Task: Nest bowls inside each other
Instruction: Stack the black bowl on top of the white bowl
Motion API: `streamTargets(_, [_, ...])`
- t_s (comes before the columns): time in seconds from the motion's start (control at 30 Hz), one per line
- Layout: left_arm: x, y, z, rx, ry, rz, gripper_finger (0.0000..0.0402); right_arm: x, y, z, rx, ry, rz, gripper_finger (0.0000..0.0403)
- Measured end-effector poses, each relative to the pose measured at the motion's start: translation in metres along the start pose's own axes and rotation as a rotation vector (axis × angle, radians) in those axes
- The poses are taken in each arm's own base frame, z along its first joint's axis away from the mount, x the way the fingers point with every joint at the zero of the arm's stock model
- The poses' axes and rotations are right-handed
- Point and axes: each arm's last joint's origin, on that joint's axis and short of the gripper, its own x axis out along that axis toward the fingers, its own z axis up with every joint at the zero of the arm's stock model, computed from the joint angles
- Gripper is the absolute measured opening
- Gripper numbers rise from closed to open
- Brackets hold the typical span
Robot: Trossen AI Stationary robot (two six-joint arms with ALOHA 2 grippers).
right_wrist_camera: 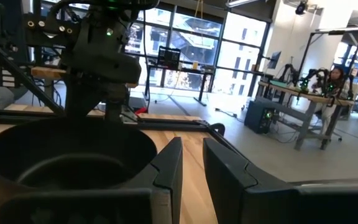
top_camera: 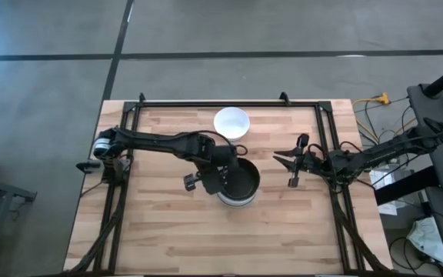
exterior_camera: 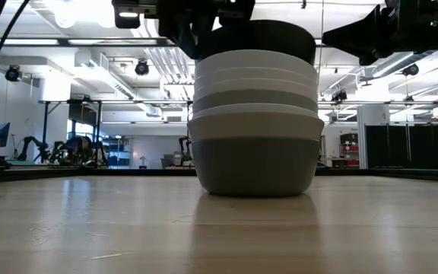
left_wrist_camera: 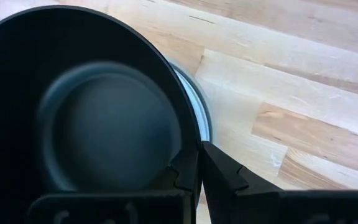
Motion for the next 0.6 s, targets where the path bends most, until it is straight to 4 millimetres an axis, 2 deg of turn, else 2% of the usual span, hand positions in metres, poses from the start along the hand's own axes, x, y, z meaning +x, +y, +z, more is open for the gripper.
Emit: streamTargets(0.6, [0.0000, -0.0007, 0.0006, -0.004, -0.024, -0.015, 0.0000, 0.0000, 0.0000, 0.0000, 0.000, 0.000, 0.000, 0.0059])
